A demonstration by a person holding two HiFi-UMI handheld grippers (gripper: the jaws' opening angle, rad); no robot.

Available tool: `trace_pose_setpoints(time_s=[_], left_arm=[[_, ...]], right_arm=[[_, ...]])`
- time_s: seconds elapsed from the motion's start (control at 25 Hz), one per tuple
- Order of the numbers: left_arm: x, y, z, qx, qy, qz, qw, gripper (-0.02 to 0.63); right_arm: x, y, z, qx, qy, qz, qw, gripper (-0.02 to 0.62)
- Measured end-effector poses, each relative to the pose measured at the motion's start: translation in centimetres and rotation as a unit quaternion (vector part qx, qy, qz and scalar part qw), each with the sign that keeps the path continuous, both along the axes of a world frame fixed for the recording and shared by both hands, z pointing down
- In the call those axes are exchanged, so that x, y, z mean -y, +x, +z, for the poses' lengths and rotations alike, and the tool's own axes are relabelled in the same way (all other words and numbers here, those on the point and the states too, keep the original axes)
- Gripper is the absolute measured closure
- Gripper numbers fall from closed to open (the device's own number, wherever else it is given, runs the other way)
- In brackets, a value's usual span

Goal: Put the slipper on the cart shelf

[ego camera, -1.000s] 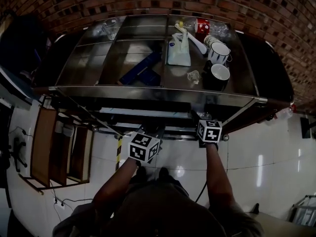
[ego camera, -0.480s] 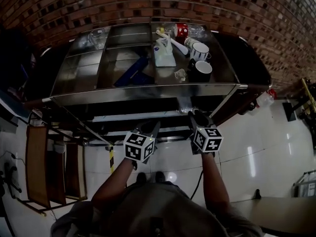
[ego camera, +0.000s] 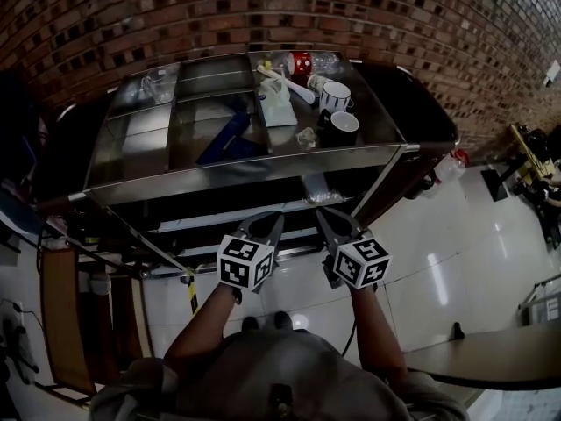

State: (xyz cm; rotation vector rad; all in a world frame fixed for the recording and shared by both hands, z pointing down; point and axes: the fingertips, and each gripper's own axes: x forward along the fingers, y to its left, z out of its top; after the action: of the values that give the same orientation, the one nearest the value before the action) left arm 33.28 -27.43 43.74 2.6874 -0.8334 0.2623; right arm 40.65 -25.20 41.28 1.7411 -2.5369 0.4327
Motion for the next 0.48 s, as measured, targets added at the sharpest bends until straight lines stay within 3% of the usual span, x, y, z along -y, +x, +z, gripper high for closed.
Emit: trace_pose_setpoints(time_s=[0.48], left_arm=[[0.1, -0.1, -1.7, -0.009, 0.013, 0.01, 0.9998, 0.598]], right_arm=[[-0.3, 0.1, -2.9, 0.012, 0.028, -0.001, 1.0, 0.595]])
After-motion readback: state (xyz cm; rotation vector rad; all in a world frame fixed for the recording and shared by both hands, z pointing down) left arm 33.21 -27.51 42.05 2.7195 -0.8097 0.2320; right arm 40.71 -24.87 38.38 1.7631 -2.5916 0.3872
